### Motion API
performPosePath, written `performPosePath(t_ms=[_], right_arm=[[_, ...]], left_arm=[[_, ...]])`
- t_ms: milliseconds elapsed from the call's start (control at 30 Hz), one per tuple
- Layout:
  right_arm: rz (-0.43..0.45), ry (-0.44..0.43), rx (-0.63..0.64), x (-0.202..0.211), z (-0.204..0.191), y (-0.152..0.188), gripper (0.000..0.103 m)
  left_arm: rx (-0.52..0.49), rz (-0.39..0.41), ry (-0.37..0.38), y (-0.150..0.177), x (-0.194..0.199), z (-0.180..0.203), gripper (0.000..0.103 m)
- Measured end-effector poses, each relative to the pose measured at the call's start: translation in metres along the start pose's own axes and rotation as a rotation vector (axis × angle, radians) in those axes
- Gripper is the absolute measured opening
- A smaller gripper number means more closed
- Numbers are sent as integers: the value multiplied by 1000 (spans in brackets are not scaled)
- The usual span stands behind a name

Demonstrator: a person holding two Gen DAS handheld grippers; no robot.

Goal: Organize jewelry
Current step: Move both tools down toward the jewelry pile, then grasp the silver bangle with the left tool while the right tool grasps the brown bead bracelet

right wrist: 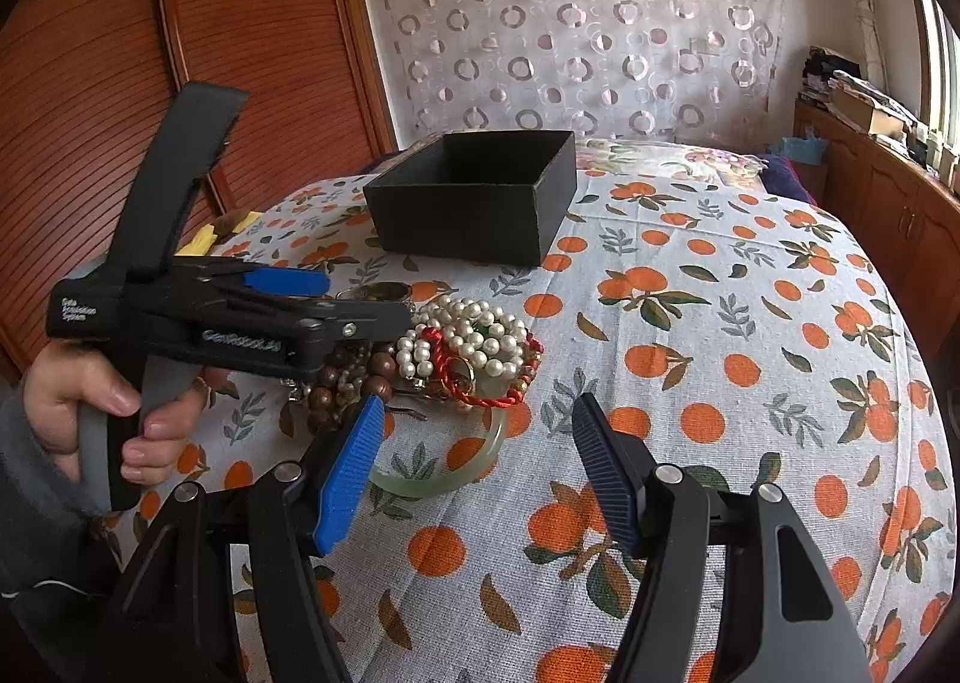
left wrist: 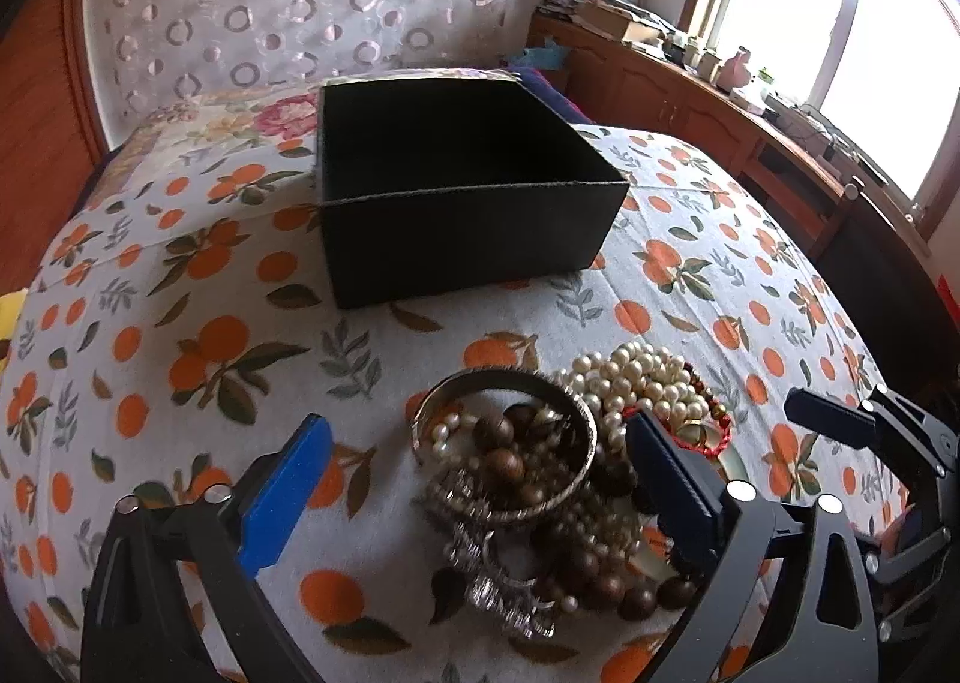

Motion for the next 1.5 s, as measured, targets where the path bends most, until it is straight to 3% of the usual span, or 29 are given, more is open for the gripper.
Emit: performPosePath(t_ms=[133, 200, 500, 667, 867, 1400, 1500], right_arm=[[4, 3, 3, 1, 0, 0, 68], [3, 3, 1, 1, 0, 0, 68], [-18, 5, 39, -2, -6, 1, 67], [-42, 1, 103, -7, -21, 1, 43], [-49, -59, 113, -11, -41, -8, 32], [-167, -91, 49, -32, -45, -2, 29], [-181, -118, 55, -34, -50, -1, 19]], left_arm=[[-13, 2, 11, -1, -4, 4, 71], [-17, 10, 22, 0, -1, 6, 56], [-25, 83, -30, 8, 33, 3, 56], [-21, 134, -69, 14, 59, -3, 56], [-4, 172, -95, 17, 76, -11, 56], [25, 201, -105, 24, 86, -21, 56], [24, 202, -105, 24, 86, -20, 56]])
Point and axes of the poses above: each gripper's, at about its wrist camera, not at the fingertips, and x roughly against the way its jaws point, z to its right, y to its underside, the point moved 6 cm from there along -x, roughly the way its jaws point, and after that the axes turned 9 degrees about z, right-handed, at the moved point
